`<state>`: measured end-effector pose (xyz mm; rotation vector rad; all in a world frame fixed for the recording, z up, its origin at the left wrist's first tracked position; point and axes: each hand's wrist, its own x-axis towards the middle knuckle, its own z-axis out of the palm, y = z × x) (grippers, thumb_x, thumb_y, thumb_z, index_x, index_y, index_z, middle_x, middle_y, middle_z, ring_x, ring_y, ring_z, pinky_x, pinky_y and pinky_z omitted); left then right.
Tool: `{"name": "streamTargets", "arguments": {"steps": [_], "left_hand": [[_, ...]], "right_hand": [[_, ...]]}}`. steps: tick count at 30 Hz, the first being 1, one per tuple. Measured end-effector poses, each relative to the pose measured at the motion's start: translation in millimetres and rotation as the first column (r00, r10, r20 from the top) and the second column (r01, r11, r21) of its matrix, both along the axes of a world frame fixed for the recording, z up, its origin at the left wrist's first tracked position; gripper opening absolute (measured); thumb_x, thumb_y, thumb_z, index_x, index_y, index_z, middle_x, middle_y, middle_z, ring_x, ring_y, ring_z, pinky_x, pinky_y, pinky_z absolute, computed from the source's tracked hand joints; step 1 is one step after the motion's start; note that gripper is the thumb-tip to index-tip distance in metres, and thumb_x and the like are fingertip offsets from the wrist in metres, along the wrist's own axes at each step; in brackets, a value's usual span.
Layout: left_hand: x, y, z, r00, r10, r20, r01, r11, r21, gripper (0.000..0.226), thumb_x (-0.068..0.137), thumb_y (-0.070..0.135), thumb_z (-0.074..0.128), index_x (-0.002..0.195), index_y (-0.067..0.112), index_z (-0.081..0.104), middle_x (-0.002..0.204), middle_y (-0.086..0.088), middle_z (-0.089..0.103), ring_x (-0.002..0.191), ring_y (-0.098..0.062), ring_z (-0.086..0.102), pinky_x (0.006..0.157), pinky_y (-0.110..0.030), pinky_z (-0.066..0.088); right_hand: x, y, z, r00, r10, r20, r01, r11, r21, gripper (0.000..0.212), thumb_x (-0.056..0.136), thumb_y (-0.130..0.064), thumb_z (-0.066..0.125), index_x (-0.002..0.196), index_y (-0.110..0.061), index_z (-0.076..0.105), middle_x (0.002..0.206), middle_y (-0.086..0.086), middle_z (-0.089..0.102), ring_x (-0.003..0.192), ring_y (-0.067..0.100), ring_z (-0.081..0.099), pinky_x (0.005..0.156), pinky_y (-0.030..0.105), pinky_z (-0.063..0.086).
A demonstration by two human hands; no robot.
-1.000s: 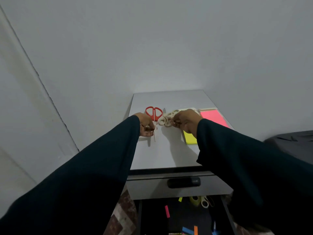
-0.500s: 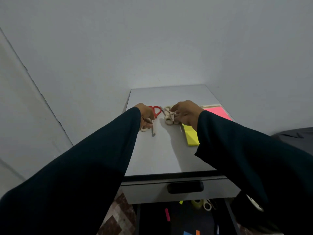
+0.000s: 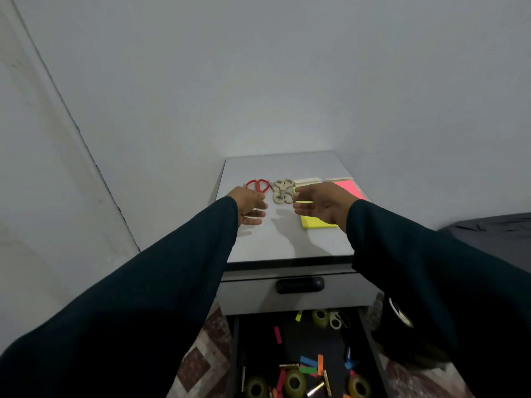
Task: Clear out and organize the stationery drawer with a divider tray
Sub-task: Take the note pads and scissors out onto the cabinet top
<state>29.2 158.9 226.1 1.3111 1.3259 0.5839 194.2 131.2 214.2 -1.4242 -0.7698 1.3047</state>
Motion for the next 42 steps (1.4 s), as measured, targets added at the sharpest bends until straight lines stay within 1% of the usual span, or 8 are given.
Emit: {"name": "streamTargets", "arguments": {"steps": [3, 10, 17, 24, 29, 33, 38, 42], "left_hand": [[-3.5, -29.1, -4.6, 0.999, -0.047, -0.007, 0.047, 0.999, 0.003, 0.033, 0.093, 0.001, 0.052, 0.125, 0.006, 0.053, 0.105, -0.007, 0.059, 0.088, -0.018, 0.058, 0.080, -0.031, 0.052], [-13.2, -84.2, -35.1, 0.995, -0.104, -0.002, 0.104, 0.994, -0.030, 0.029, 0.092, 0.004, 0.056, 0.121, 0.008, 0.055, 0.095, -0.005, 0.061, 0.078, -0.014, 0.059, 0.080, -0.031, 0.052], [-19.6, -129.4, -100.9, 0.983, -0.177, -0.055, 0.171, 0.980, -0.103, 0.022, 0.092, 0.007, 0.057, 0.112, 0.014, 0.054, 0.085, -0.001, 0.058, 0.073, -0.009, 0.057, 0.067, -0.022, 0.051], [-35.6, -142.8, -178.4, 0.968, -0.190, -0.164, 0.152, 0.964, -0.220, 0.027, 0.093, 0.008, 0.055, 0.119, 0.014, 0.052, 0.088, 0.000, 0.057, 0.074, -0.009, 0.054, 0.067, -0.023, 0.047], [-49.2, -143.7, -232.6, 0.949, -0.172, -0.263, 0.107, 0.964, -0.244, 0.031, 0.091, 0.008, 0.058, 0.121, 0.011, 0.054, 0.081, -0.001, 0.055, 0.071, -0.009, 0.052, 0.062, -0.022, 0.046], [-56.4, -141.5, -266.6, 0.921, -0.202, -0.332, 0.124, 0.962, -0.243, 0.034, 0.090, 0.006, 0.058, 0.124, 0.007, 0.055, 0.102, -0.009, 0.058, 0.089, -0.017, 0.054, 0.067, -0.022, 0.046], [-56.5, -139.8, -299.8, 0.884, -0.232, -0.405, 0.175, 0.969, -0.174, 0.035, 0.089, 0.001, 0.057, 0.123, 0.004, 0.057, 0.102, -0.009, 0.055, 0.092, -0.017, 0.051, 0.062, -0.017, 0.042], [-53.5, -132.2, -322.1, 0.843, -0.265, -0.468, 0.234, 0.964, -0.124, 0.034, 0.088, 0.002, 0.056, 0.122, 0.005, 0.058, 0.090, 0.000, 0.053, 0.091, -0.015, 0.051, 0.069, -0.017, 0.042]], "right_hand": [[-0.9, -34.3, -1.8, 0.998, 0.059, 0.033, -0.059, 0.998, -0.019, 0.007, 0.095, -0.004, 0.049, 0.095, -0.004, 0.056, 0.086, 0.009, 0.055, 0.074, 0.021, 0.055, 0.068, 0.029, 0.051], [4.4, -98.7, -26.3, 0.973, 0.205, 0.109, -0.198, 0.978, -0.071, 0.013, 0.094, -0.001, 0.050, 0.104, -0.008, 0.055, 0.089, 0.007, 0.060, 0.077, 0.019, 0.059, 0.067, 0.026, 0.050], [16.0, -146.6, -89.8, 0.933, 0.323, 0.158, -0.284, 0.932, -0.225, 0.012, 0.091, -0.001, 0.055, 0.095, -0.012, 0.058, 0.093, 0.008, 0.062, 0.082, 0.020, 0.061, 0.068, 0.027, 0.051], [27.0, -163.6, -161.9, 0.883, 0.399, 0.246, -0.284, 0.873, -0.396, 0.010, 0.091, -0.003, 0.054, 0.095, -0.012, 0.057, 0.093, 0.007, 0.061, 0.082, 0.018, 0.059, 0.067, 0.026, 0.049], [32.8, -169.3, -211.0, 0.772, 0.504, 0.387, -0.291, 0.821, -0.491, 0.023, 0.090, -0.001, 0.057, 0.112, -0.003, 0.056, 0.081, 0.004, 0.056, 0.071, 0.012, 0.054, 0.063, 0.022, 0.046], [39.0, -161.5, -244.7, 0.650, 0.553, 0.521, -0.260, 0.806, -0.531, 0.026, 0.088, -0.001, 0.059, 0.114, 0.003, 0.059, 0.080, 0.004, 0.058, 0.070, 0.010, 0.053, 0.060, 0.020, 0.043], [49.2, -146.2, -277.4, 0.426, 0.635, 0.644, -0.295, 0.771, -0.564, 0.035, 0.087, -0.009, 0.061, 0.121, -0.001, 0.058, 0.120, 0.015, 0.062, 0.113, 0.026, 0.058, 0.085, 0.027, 0.044], [55.6, -131.4, -300.4, 0.343, 0.644, 0.684, -0.279, 0.765, -0.580, 0.043, 0.088, -0.012, 0.061, 0.130, -0.005, 0.051, 0.131, 0.013, 0.056, 0.120, 0.025, 0.053, 0.095, 0.027, 0.041]]}}
